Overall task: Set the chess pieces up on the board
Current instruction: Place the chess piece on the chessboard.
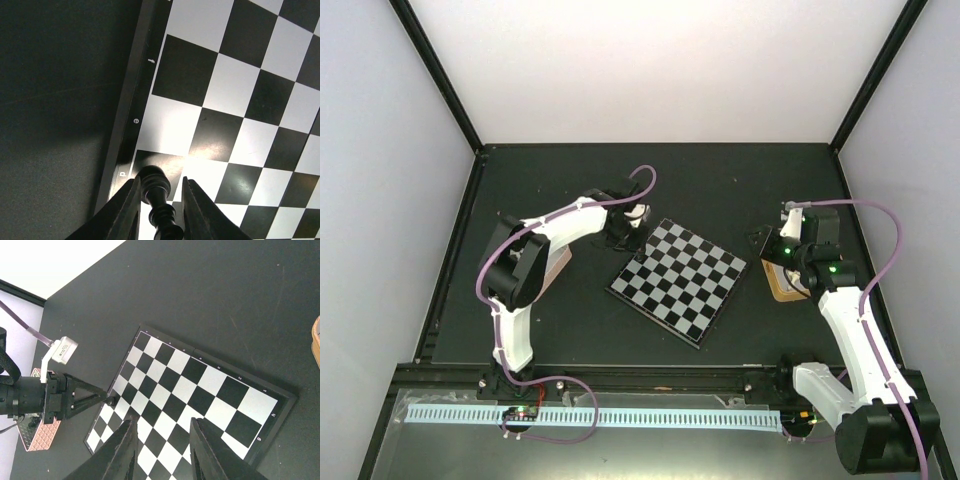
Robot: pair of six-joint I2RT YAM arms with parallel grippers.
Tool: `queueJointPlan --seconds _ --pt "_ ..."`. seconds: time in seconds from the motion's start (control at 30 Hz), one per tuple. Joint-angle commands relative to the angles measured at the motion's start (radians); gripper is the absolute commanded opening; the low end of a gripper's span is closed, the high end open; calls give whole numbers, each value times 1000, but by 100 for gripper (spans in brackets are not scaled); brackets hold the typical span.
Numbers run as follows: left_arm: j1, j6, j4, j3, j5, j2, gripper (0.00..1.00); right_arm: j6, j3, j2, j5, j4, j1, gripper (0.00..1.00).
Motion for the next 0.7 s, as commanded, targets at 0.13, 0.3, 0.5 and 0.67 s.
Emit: queueJointPlan --seconds 0.13,0.3,0.5,0.67 --pt "-19 6 -27 15 -17 -5 14 -10 -16 -11 11 22 5 30" --pt "-21 10 -15 47 -21 -2 11 -7 -18 -9 9 30 4 30" --pt "-23 17 -35 133 -62 44 11 -12 -25 -9 11 32 4 30" --pt "-27 27 -54 196 -72 103 12 -10 -26 -6 8 35 6 30"
